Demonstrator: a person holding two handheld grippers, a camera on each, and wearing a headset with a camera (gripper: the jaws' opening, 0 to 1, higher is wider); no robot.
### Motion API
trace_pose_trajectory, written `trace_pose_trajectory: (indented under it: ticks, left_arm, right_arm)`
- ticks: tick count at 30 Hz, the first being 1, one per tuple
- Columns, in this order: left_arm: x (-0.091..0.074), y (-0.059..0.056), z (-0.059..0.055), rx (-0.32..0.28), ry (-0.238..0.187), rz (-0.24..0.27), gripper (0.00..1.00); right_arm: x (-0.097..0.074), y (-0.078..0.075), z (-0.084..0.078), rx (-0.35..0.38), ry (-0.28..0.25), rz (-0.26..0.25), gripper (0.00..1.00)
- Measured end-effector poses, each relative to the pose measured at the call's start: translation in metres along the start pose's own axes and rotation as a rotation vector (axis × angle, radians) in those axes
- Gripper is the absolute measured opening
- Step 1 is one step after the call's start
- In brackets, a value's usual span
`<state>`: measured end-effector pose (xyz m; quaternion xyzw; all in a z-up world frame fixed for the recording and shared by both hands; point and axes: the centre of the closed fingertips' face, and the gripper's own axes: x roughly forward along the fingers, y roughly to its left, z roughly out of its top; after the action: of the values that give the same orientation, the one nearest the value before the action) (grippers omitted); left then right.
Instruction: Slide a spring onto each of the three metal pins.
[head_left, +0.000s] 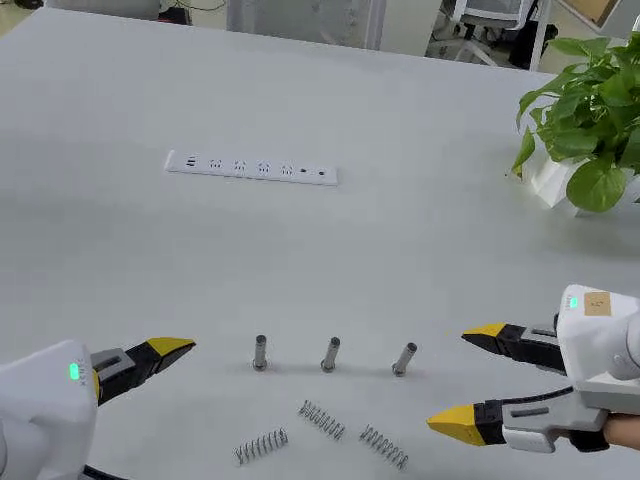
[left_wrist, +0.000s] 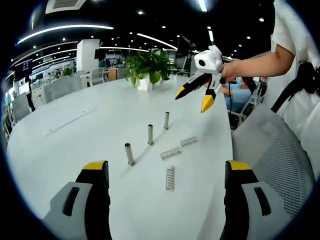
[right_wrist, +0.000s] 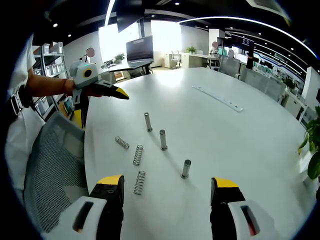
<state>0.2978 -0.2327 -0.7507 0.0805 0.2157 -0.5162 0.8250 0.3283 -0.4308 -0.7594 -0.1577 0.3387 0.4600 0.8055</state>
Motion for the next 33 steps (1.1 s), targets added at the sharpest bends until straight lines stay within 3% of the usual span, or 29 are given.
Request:
trace_pose_trajectory:
  ticks: [12,20,26,28,33]
  left_arm:
    - [0.001,0.003,-0.003,0.021,0.044,0.006,0.93]
    - [0.006,0.003,-0.007,0.031,0.082,0.011,0.91]
    - [0.012,0.002,-0.018,0.040,0.151,0.012,0.86]
    - [0.014,0.003,-0.025,0.026,0.201,0.017,0.81]
    - [0.021,0.001,-0.036,0.015,0.270,0.016,0.72]
  right_arm:
    - [-0.010,0.014,-0.021,-0.013,-0.064,0.042,0.88]
    - [-0.017,0.014,-0.035,-0.021,-0.079,0.051,0.97]
    - [-0.024,0.010,-0.045,-0.010,-0.075,0.033,0.95]
    - [-0.026,0.010,-0.046,-0.003,-0.081,0.028,0.95]
    - [-0.027,0.012,-0.047,0.008,-0.085,0.018,0.94]
